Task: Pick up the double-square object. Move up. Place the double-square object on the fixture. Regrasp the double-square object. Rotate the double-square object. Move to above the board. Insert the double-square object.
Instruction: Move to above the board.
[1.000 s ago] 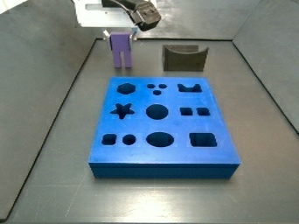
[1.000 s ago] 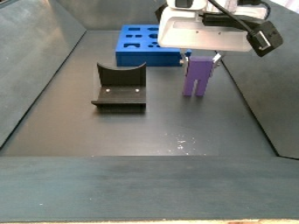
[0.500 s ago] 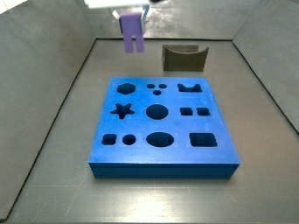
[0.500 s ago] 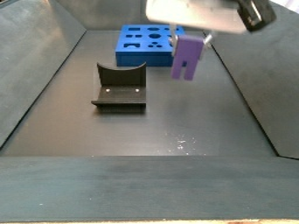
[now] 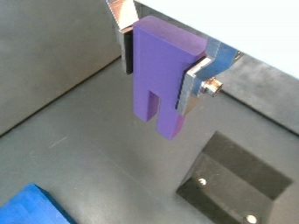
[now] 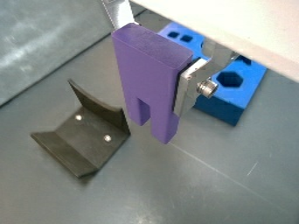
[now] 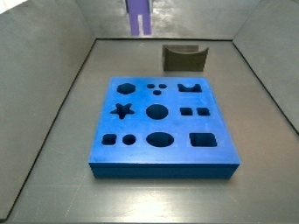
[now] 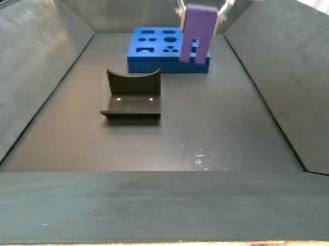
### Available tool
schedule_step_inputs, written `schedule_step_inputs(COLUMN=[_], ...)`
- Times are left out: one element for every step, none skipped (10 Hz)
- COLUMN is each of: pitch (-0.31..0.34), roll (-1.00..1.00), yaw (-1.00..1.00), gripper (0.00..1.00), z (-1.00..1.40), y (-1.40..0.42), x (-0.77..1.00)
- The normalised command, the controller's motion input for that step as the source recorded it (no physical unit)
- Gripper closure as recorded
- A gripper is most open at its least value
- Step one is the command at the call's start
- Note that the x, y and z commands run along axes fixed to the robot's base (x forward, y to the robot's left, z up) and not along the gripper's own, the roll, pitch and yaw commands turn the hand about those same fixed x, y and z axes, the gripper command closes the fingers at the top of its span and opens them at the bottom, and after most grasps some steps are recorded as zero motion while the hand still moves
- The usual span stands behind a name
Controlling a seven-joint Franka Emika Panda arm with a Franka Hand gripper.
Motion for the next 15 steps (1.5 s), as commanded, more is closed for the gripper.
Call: schedule_step_inputs(pitch=[0.099,0.096,0.092,0.095,0.621,0.599,0.506,0.308,0.207,0.151,0.139,0.129,0.131,0.134,0.126], roll=[-0.04,-0.04,-0.05,-0.05,-0.14,-0.12,-0.03,-0.04,-0.02,0.01,0.00,0.00,0.00,0.01,0.01], yaw=[0.00,0.00,0.00,0.00,0.30,0.28,0.22,0.11,0.07,0.04,0.03,0.02,0.01,0.01,0.01], gripper=[1.00,1.00,1.00,1.00,1.00,1.00,1.00,1.00,1.00,1.00,1.00,1.00,1.00,1.00,1.00], z=[0.78,0.57,0.42,0.22,0.44,0.42,0.44,0.43,0.42,0.43,0.43,0.43,0.43,0.29,0.18], y=[-0.03,-0.02,-0.01,-0.01,-1.00,-1.00,-1.00,-1.00,-1.00,-1.00,-1.00,-1.00,-1.00,-0.67,-0.42], x=[0.10,0.06,0.04,0.03,0.07,0.08,0.08,0.09,0.10,0.11,0.12,0.14,0.17,0.15,0.13])
